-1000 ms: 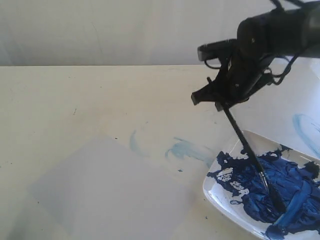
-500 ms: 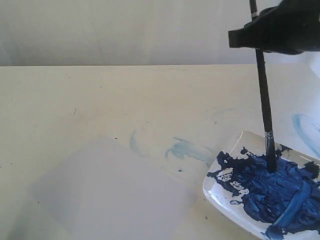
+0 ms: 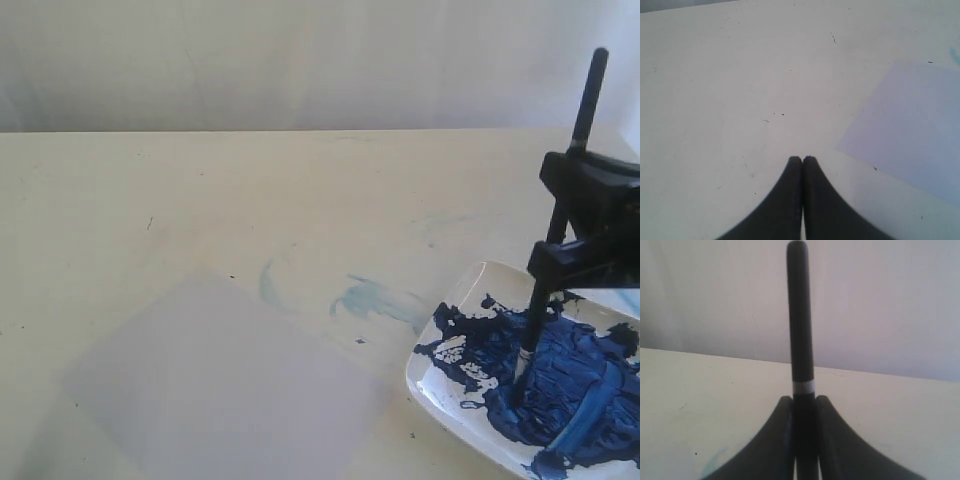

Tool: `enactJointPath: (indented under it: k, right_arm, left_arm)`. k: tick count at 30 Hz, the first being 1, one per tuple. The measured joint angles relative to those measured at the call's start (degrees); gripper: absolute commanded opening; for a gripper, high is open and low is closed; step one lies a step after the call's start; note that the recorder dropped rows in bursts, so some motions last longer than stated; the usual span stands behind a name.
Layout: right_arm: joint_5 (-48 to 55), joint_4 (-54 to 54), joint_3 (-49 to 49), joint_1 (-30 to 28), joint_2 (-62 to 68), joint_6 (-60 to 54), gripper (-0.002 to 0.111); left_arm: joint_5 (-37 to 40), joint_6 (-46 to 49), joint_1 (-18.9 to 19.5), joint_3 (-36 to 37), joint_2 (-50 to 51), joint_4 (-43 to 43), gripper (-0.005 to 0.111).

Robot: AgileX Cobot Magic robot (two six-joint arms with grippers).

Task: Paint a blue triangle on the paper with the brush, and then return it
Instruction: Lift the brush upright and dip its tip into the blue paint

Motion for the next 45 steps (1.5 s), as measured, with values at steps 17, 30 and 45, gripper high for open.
enactJointPath:
  k: [17,30,45]
  right_arm:
    - [-9.5,9.9,7.4,0.0,0.0,-10.4,0.0]
    - [-9.9,12.5,9.0,0.0,-0.1,-11.5,0.0]
    - [-8.5,12.5,9.3,0.0,0.7,-12.6,0.0]
  left_arm:
    - [0.0,0.0,0.0,0.0,0.0,0.0,0.0]
    - [0.0,0.0,0.0,0.0,0.0,0.0,0.0]
    - [0.0,0.0,0.0,0.0,0.0,0.0,0.0]
